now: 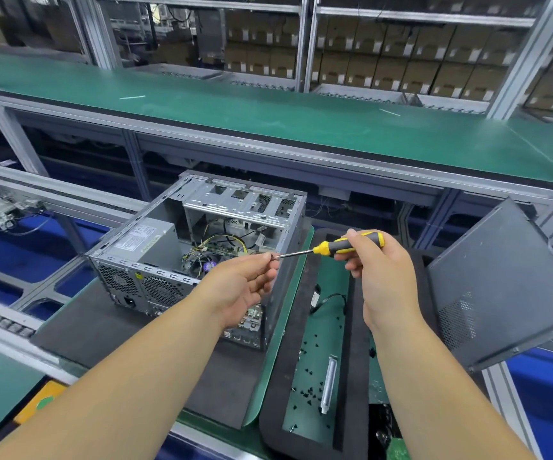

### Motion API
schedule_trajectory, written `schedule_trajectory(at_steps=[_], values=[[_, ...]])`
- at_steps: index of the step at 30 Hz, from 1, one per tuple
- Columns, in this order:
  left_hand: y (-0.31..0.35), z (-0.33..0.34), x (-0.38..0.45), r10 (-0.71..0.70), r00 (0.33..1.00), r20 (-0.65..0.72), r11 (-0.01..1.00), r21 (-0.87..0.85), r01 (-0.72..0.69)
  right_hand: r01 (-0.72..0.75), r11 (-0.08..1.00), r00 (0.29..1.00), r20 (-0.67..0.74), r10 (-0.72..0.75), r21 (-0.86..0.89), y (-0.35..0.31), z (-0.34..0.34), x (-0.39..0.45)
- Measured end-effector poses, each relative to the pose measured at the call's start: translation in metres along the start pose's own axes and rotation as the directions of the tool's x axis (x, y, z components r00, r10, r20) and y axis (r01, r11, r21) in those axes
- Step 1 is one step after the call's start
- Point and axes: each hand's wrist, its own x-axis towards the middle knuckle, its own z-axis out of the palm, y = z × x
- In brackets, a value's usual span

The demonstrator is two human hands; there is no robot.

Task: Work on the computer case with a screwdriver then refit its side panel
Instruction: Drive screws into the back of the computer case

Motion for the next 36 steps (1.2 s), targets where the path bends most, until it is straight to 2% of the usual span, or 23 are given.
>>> schedule_trajectory(at_steps=[10,15,20,27,33,36], values=[[0.036,-0.063,-0.019,-0.081,0.996,0.023,0.996,-0.036,0.082,0.052,0.997,0.998,-0.027,-0.054,-0.050,-0.017,0.073,-0.034],[0.058,-0.118,-0.025,-0.110,0.993,-0.054,0.990,-0.092,0.104,0.043,0.995,0.998,0.039,-0.040,-0.092,-0.020,0.135,-0.060],[0.069,-0.179,-0.025,-0.135,0.978,-0.157,0.985,-0.126,0.116,-0.121,0.953,0.983,0.102,0.155,-0.277,-0.007,0.193,-0.085],[0.055,-0.240,-0.018,-0.221,0.955,-0.199,0.974,-0.088,0.207,-0.294,0.906,0.929,0.131,0.345,-0.304,0.034,0.249,-0.127],[0.031,-0.261,-0.017,-0.297,0.930,-0.217,0.955,-0.052,0.293,-0.432,0.819,0.818,0.220,0.532,-0.377,0.062,0.265,-0.158],[0.020,-0.264,-0.015,-0.334,0.922,-0.193,0.942,-0.028,0.335,-0.542,0.784,0.753,0.239,0.613,-0.301,0.081,0.277,-0.173]])
